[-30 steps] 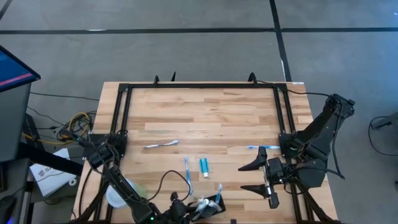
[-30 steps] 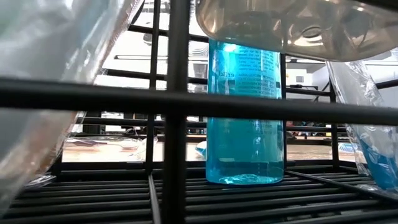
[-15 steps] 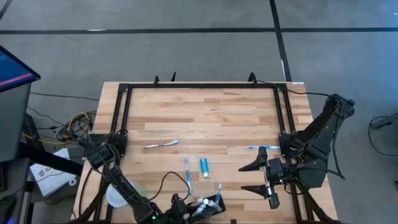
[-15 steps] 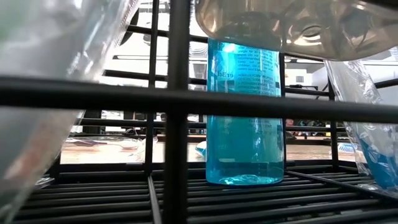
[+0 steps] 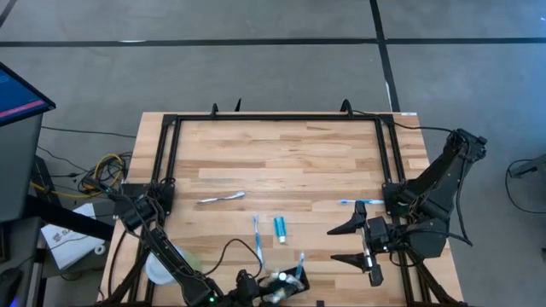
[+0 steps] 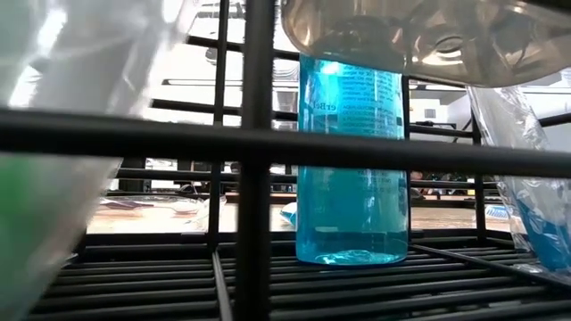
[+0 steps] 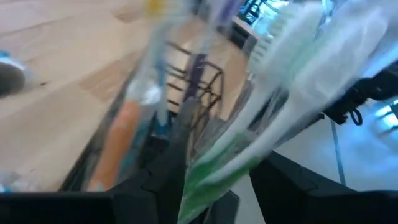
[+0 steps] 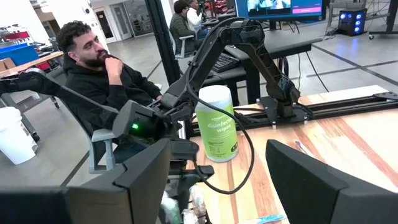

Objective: Pick & Place toothbrushing station
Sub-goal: Put the green toothbrush into the black wire organizer

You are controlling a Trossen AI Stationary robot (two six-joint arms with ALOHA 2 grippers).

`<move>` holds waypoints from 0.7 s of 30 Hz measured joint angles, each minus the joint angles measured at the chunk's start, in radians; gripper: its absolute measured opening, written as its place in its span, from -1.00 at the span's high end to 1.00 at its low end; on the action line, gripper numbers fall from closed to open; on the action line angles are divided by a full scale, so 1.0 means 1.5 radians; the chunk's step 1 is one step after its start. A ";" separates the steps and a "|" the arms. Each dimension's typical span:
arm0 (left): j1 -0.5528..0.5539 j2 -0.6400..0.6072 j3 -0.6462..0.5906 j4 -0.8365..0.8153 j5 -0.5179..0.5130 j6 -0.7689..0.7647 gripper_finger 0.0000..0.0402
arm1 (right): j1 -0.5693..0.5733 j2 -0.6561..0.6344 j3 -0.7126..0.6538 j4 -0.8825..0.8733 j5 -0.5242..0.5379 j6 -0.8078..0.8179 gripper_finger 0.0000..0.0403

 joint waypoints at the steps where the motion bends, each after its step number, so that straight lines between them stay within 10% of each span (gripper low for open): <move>1: 0.003 0.000 0.006 0.000 0.000 0.014 0.21 | 0.000 0.000 0.000 0.000 0.000 0.000 -0.27; 21: 0.016 -0.003 0.015 -0.060 0.063 0.011 0.35 | 0.000 0.000 0.000 -0.001 0.000 0.000 -0.27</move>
